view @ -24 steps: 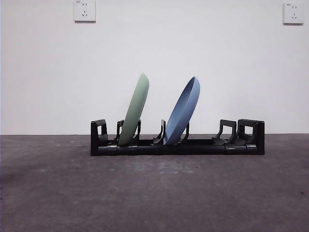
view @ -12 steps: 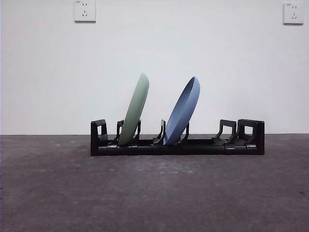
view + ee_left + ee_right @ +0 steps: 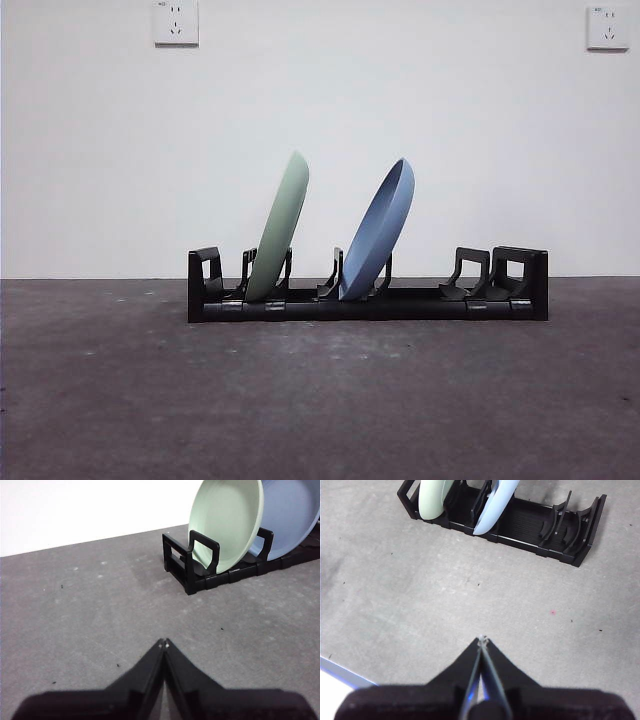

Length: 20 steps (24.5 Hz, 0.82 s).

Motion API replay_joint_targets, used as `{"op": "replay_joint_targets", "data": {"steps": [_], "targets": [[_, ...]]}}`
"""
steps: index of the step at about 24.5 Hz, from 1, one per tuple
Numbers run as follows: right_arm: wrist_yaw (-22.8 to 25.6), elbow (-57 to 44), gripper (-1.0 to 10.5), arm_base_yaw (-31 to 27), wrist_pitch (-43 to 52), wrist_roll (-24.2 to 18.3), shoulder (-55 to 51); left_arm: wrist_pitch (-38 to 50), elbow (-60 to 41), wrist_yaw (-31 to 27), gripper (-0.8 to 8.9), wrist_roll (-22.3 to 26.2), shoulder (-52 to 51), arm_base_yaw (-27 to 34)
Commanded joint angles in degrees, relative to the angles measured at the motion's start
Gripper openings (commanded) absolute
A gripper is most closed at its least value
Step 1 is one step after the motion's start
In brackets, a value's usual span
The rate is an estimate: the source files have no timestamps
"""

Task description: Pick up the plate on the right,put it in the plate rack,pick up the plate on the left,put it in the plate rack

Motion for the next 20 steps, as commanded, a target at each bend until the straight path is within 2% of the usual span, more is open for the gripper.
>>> {"op": "replay_joint_targets", "data": {"steps": [1, 5, 6, 9, 10, 13, 14, 16, 18, 20], "targets": [[0.3, -0.3, 0.0, 0.0, 0.4, 0.2, 0.0, 0.4, -0.6, -0.1, -0.04, -0.6, 0.4, 0.2], [0.2, -0.3, 0.0, 0.0, 0.4, 0.2, 0.0, 0.4, -0.6, -0.1, -0.04, -0.6, 1.6, 0.2], [1.0, -0.3, 0.0, -0.2, 0.6, 0.2, -0.2, 0.4, -0.6, -0.1, -0.04, -0.6, 1.9, 0.2], [6.4, -0.4, 0.0, -3.1, 5.0, -3.4, -3.6, 0.4, -0.6, -0.1, -0.04, -0.6, 2.6, 0.2], [5.7, -0.7, 0.0, -5.1, 8.2, -3.5, -5.9, 0.4, -0.6, -0.1, -0.04, -0.6, 2.7, 0.2], [-3.1, -4.8, 0.0, -12.7, 20.3, -3.3, -15.9, 0.4, -0.6, -0.1, -0.04, -0.6, 2.9, 0.2], [-3.9, -7.3, 0.0, -15.6, 23.6, -3.5, -20.0, 0.4, -0.6, -0.1, -0.04, -0.6, 3.0, 0.2], [-0.2, -13.5, 0.0, -20.0, 28.6, -5.0, -27.2, 0.4, -0.6, -0.1, -0.04, -0.6, 3.0, 0.2], [6.9, -22.7, 0.0, -22.5, 34.6, -5.8, -34.3, 0.4, -0.6, -0.1, -0.04, -0.6, 3.1, 0.2], [8.3, -31.1, 0.0, -23.7, 40.0, -5.5, -39.3, 0.4, -0.6, -0.1, -0.04, -0.6, 3.1, 0.2]]}}
